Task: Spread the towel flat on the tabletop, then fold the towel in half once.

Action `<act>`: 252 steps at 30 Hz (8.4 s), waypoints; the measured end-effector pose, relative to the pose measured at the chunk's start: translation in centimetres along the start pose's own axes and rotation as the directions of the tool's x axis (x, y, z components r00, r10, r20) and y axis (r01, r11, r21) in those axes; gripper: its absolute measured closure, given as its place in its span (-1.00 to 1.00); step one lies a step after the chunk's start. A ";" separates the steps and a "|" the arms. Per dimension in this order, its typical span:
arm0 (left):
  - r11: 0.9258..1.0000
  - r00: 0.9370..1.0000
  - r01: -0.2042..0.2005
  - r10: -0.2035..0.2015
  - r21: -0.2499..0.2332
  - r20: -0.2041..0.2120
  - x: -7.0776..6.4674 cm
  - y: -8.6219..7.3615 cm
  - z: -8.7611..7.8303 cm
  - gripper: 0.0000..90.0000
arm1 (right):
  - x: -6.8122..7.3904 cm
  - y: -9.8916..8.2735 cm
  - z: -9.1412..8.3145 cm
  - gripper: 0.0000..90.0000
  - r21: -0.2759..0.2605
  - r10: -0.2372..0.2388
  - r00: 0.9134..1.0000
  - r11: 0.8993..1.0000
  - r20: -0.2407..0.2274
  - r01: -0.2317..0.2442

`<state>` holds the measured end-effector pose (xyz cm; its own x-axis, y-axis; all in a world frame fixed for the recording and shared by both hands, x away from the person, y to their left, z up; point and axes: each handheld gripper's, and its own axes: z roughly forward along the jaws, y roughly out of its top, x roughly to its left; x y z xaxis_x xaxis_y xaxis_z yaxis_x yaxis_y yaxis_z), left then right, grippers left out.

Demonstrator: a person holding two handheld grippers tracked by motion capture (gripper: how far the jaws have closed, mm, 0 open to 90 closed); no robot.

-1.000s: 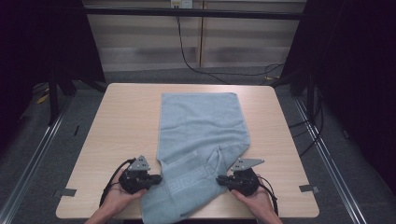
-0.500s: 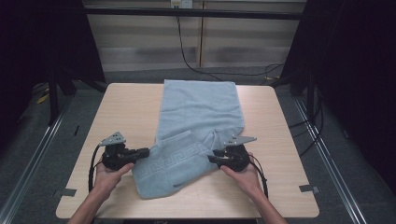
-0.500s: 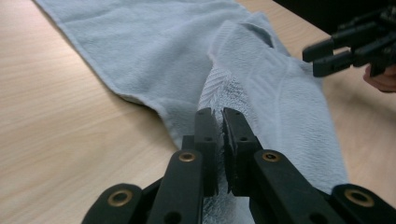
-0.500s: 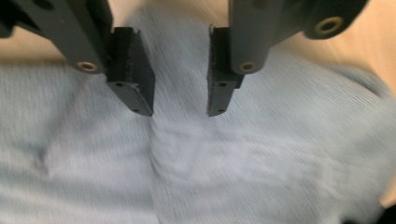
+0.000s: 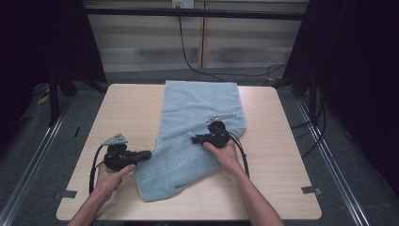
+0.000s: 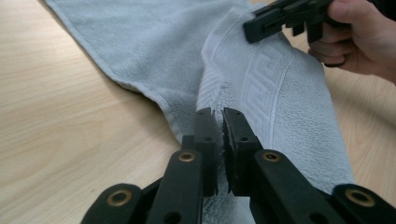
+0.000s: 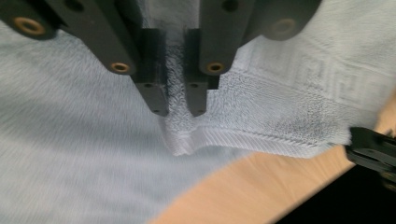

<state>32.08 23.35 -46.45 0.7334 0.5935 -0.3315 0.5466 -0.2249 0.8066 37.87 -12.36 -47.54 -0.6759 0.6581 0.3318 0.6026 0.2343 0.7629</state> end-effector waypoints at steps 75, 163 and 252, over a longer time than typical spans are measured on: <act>0.976 0.997 -0.048 0.061 0.213 -0.052 -2.7 -2.9 3.9 0.39 | 3.8 -15.4 -20.3 0.55 -0.052 0.010 0.980 0.999 0.200 0.001; 0.933 0.972 -0.236 0.229 0.271 0.057 -4.7 -4.5 2.6 0.79 | 3.4 -12.5 -11.3 0.79 0.205 -0.191 0.980 0.963 0.052 0.177; 0.974 0.952 -0.135 0.178 0.180 -0.250 4.1 2.6 10.2 0.40 | -5.8 -5.8 -5.9 0.87 0.123 -0.101 0.969 0.990 0.226 0.074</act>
<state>40.65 17.32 -50.72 0.6944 0.7178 -0.0501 0.5067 -0.4384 0.7423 35.82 -21.80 -50.57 -0.6199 0.7755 0.1196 0.5985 0.3687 0.7113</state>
